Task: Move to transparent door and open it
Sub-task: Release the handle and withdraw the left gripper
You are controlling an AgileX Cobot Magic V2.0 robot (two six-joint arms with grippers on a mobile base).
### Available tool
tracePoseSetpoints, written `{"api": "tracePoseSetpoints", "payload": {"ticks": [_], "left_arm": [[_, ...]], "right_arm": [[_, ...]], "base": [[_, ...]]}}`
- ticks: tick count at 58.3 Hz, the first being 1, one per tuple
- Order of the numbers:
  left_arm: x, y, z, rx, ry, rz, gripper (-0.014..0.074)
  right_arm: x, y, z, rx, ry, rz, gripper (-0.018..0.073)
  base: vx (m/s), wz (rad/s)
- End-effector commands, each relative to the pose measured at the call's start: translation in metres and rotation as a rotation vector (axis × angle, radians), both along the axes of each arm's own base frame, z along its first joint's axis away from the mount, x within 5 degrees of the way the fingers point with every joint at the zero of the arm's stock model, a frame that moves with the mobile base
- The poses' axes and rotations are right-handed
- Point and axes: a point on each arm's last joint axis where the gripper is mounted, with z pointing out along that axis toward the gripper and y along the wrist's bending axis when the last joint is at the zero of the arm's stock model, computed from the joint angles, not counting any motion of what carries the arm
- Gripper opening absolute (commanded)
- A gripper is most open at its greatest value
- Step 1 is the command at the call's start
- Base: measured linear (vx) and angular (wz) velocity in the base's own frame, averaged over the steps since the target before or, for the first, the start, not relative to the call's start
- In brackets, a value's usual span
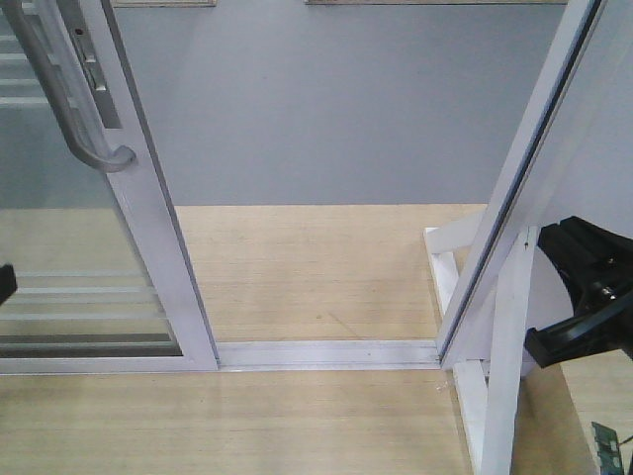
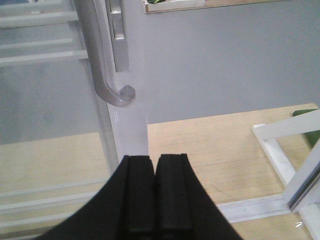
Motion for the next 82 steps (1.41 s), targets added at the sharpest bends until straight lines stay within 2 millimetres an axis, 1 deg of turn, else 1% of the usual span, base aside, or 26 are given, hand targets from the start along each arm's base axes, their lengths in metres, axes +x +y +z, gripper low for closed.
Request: {"api": "tracePoseSetpoints", "payload": {"ticks": [1, 7, 13, 20, 25, 36, 48, 72, 79, 82], "left_arm": [[-0.017, 0.000, 0.005, -0.054, -0.102, 0.004, 0.0000], [-0.038, 0.001, -0.004, -0.061, -0.111, -0.010, 0.0000], [-0.054, 0.002, 0.003, -0.088, -0.212, -0.011, 0.0000], [-0.065, 0.002, 0.003, -0.085, -0.220, -0.026, 0.0000], [-0.067, 0.001, 0.000, -0.082, -0.192, -0.034, 0.0000], [-0.066, 0.002, 0.003, -0.088, -0.221, -0.027, 0.0000], [-0.066, 0.002, 0.003, -0.088, -0.216, -0.029, 0.0000], [-0.066, 0.002, 0.003, -0.088, -0.216, -0.029, 0.0000], [-0.069, 0.004, 0.003, -0.005, -0.259, -0.026, 0.0000], [-0.070, 0.005, -0.003, 0.005, -0.285, -0.018, 0.0000]], "right_arm": [[-0.003, -0.008, 0.021, 0.073, -0.112, -0.064, -0.0004], [-0.010, -0.013, 0.026, 0.095, -0.148, -0.084, -0.0004], [-0.018, -0.018, 0.029, 0.125, -0.162, -0.095, -0.0004], [-0.024, -0.023, 0.031, 0.101, -0.183, -0.109, -0.0004], [-0.025, -0.026, 0.030, 0.076, -0.182, -0.137, -0.0004], [-0.024, -0.033, 0.029, 0.060, -0.176, -0.215, -0.0004], [-0.024, -0.033, 0.028, 0.097, -0.153, -0.222, -0.0004], [-0.024, -0.033, 0.028, 0.097, -0.153, -0.223, -0.0004], [-0.024, -0.033, 0.028, 0.097, -0.153, -0.223, -0.0004], [-0.024, -0.033, 0.028, 0.097, -0.152, -0.223, -0.0004]], "base": [[0.00, 0.00], [0.00, 0.00], [0.00, 0.00], [0.00, 0.00], [0.00, 0.00], [0.00, 0.00], [0.00, 0.00], [0.00, 0.00], [0.00, 0.00], [0.00, 0.00]]}}
